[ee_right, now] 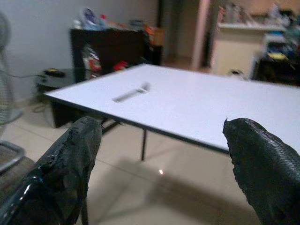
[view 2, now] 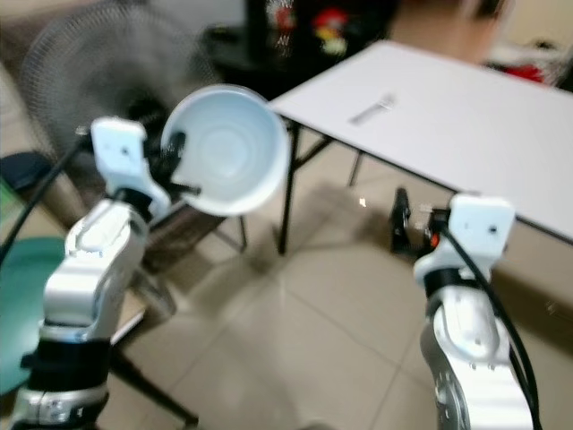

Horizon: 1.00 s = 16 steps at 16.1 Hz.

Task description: Setting the table

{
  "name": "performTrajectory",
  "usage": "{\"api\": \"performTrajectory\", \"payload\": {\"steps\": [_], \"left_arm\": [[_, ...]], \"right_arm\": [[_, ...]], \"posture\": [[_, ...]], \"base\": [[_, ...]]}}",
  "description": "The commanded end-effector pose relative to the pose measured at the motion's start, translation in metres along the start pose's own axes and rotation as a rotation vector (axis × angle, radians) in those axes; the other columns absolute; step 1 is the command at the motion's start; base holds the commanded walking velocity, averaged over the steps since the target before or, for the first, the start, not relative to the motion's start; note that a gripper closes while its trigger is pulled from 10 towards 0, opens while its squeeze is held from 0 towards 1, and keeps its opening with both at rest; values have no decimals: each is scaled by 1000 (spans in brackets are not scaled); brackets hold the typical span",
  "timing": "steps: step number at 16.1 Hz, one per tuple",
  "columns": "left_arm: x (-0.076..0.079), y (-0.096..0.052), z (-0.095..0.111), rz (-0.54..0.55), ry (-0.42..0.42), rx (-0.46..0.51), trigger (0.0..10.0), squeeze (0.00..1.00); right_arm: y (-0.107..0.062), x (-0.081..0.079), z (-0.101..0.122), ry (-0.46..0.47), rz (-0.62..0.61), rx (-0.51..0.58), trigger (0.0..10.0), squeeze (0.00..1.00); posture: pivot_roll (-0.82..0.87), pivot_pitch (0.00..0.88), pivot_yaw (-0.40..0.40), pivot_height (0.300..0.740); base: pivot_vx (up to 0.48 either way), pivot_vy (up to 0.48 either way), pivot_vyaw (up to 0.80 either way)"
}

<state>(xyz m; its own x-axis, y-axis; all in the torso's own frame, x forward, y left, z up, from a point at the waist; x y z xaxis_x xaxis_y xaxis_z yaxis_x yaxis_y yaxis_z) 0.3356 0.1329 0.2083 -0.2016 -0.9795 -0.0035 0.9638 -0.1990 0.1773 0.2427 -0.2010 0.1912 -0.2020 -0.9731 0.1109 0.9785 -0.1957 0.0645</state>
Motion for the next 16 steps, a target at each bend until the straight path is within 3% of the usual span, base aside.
{"api": "performTrajectory", "payload": {"steps": [1, 3, 6, 16], "left_arm": [[9, 5, 8, -36, 9, 34, 10000, 0], [11, 6, 3, -54, -23, 19, 10000, 0], [16, 4, -2, -90, -8, 6, 10000, 0], [11, 6, -4, -96, 14, -4, 10000, 0]], "right_arm": [[-2, 2, -4, 1, -6, -21, 10000, 0], [-2, 1, -9, 5, 0, -40, 10000, 0], [-2, 0, -9, 12, 4, -31, 10000, 0], [-1, 3, -7, -10, 26, -12, 10000, 0]], "posture": [[-41, 0, 41, 740], [-52, 0, 54, 740], [-61, 0, 67, 740], [-63, 0, 62, 740]], "base": [[0, 0, -781], [0, 0, -666], [0, 0, 0], [366, 0, 0]]}}
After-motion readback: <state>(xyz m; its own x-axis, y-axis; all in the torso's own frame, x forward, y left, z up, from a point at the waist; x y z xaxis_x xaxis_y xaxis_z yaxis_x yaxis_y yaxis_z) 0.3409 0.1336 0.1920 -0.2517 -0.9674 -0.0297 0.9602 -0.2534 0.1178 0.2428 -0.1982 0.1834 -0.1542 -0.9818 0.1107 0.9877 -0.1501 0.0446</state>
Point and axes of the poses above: a point about 5 cm out from each wrist's last joint towards the gripper, its own y axis pointing out of the wrist towards the gripper, its own z axis along the axis of the wrist's last joint, x = y × z, the point moved 2 cm from there along y, pointing out of the wrist towards the gripper, and after that the axes turned 3 degrees about -y, right-handed, at the moved point
